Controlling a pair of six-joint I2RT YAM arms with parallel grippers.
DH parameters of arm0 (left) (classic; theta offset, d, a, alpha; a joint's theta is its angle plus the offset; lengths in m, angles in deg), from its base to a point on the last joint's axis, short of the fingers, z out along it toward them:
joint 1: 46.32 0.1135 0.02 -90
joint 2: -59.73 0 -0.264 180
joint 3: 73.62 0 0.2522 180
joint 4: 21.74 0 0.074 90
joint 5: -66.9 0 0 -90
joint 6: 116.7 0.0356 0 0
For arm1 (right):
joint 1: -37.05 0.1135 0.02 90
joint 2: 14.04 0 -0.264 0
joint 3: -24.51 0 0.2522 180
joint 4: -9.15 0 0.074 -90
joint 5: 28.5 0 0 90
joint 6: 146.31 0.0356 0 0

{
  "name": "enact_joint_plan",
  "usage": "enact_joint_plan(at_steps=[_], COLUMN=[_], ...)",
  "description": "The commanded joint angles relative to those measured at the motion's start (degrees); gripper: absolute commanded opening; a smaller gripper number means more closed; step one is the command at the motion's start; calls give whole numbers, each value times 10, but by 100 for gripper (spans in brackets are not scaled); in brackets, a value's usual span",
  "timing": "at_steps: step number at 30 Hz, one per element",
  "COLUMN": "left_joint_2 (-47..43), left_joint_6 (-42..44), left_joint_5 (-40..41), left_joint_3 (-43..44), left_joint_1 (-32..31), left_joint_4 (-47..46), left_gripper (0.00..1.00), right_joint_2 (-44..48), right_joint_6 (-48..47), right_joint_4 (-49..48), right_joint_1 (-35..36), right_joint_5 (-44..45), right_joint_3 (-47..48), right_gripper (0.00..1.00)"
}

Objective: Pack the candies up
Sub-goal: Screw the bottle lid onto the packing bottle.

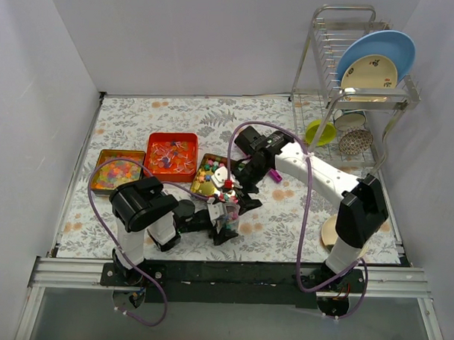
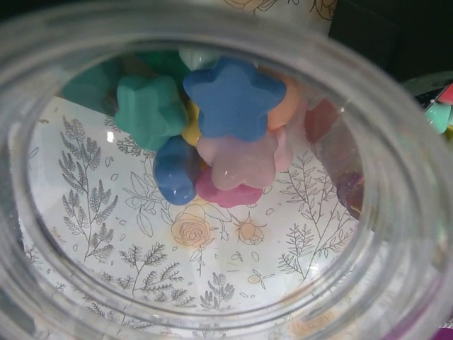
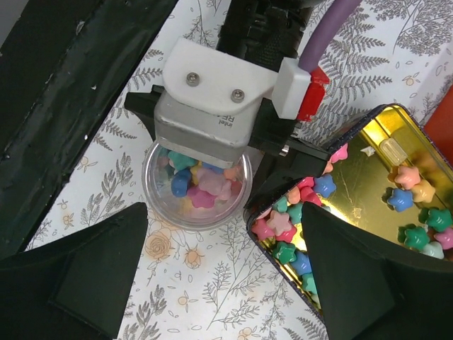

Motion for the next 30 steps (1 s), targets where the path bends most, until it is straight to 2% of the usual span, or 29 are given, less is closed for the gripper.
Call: enact_joint_plan(at_steps=[1,11,15,21,25,26,30], left_joint_2=[47,-5,-2,-4,-2,-2,-3], left_joint_6=[-14,6,5,8,10,10,10], left_joint_5=[29,27,21,9,1,0,-5], left_joint_3=[-50,-98,-94,-98,-96,-97,-94], left_joint_1=[-2,-1,-2,-2,-2,-2,-2], left_joint_4=[-239,-238,-239,-239,-238,-236,-231], left_gripper=[83,85,80,64,44,35,25], right_joint_2=[-25,-49,-46,-50,-56,-59,-50], right_joint_6=[-46,-62,-42,-29,-7,-4,6], right_joint_4=[52,79,51,38,23,23,13], right_joint_1=[0,20,30,41,41,41,40], right_joint_5=[-15,-29,-26,-14,-1,4,13], right_joint_3=[42,56,44,27,24,22,-5], right_gripper=[96,95,95,91,84,81,73])
